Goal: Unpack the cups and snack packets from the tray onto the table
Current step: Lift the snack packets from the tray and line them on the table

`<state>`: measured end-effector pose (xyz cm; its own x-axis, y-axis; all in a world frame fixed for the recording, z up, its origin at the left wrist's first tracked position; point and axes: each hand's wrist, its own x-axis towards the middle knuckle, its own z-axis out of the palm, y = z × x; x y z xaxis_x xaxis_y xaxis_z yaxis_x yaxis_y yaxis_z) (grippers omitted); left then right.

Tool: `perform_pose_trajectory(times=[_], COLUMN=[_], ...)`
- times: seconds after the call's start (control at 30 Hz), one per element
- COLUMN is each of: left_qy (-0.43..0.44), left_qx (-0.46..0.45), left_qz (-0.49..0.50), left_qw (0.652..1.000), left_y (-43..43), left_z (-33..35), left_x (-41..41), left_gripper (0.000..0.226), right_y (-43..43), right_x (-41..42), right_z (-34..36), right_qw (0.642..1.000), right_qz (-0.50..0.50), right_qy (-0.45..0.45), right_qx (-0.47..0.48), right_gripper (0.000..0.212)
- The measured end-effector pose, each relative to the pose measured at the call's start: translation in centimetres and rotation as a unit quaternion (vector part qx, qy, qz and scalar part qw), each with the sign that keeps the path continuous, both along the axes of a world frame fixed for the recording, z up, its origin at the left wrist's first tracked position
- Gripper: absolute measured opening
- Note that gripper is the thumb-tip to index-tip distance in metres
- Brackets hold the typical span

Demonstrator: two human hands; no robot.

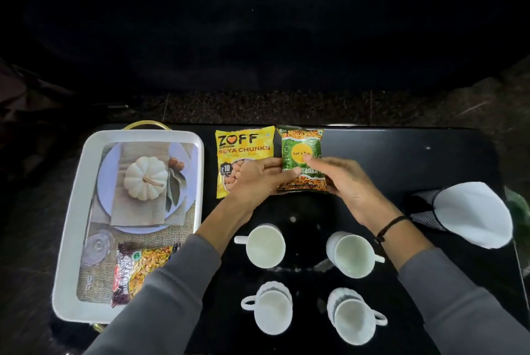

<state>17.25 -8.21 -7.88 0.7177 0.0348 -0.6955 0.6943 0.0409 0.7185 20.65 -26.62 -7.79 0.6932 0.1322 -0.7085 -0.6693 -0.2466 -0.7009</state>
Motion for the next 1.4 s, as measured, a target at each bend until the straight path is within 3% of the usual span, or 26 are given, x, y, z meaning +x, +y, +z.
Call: perform_pose_trajectory(times=[0.17, 0.27, 0.33, 0.4, 0.53, 0.63, 0.77, 0.97, 1.23, 1.4], left_qy=[0.001, 0.003, -0.007, -0.022, -0.052, -0.067, -0.083, -0.074, -0.061, -0.014], left_qx=[0.064, 0.138, 0.186, 0.235, 0.338, 0.381, 0.381, 0.336, 0.340, 0.378], left_qz=[-0.011, -0.047, -0.065, -0.078, -0.123, -0.148, -0.138, -0.111, -0.057, -0.053], left_qw=[0.998, 0.989, 0.980, 0.969, 0.932, 0.910, 0.910, 0.932, 0.937, 0.924], left_y=[-2.2, -2.7, -2.6, -2.5, -2.2, -2.0, -1.2, 1.2, 8.6, 16.1], left_z=[-1.3, -1.6, -1.6, -1.4, -0.5, 0.2, 1.0, 2.2, 3.3, 2.9], left_x=[0.6, 0.7, 0.7, 0.8, 1.0, 1.0, 0.3, -1.2, -5.0, -10.5], left_gripper=[0.029, 0.055, 0.060, 0.061, 0.052, 0.039, 0.023, 0.010, 0.017, 0.020], right_y=[-1.1, -1.2, -1.1, -1.0, -0.5, -0.1, 0.6, 3.1, 12.1, 18.4], right_x=[-0.1, 0.1, 0.3, 0.5, 0.7, 0.8, 0.8, -0.5, -3.7, -7.4], right_z=[-1.8, -2.3, -2.5, -2.7, -2.5, -2.0, -0.7, 2.1, 3.4, 2.4], right_qw=[0.999, 0.998, 0.997, 0.996, 0.988, 0.979, 0.945, 0.922, 0.903, 0.906], right_qz=[0.008, 0.017, 0.026, 0.040, 0.075, 0.107, 0.178, 0.165, 0.265, 0.342], right_qy=[-0.018, -0.028, -0.037, -0.047, -0.071, -0.100, -0.162, -0.216, -0.238, -0.182], right_qx=[-0.047, -0.051, -0.056, -0.070, -0.117, -0.145, -0.222, -0.276, -0.241, -0.169], right_gripper=[0.043, 0.044, 0.042, 0.040, 0.063, 0.061, 0.058, 0.047, 0.025, 0.018])
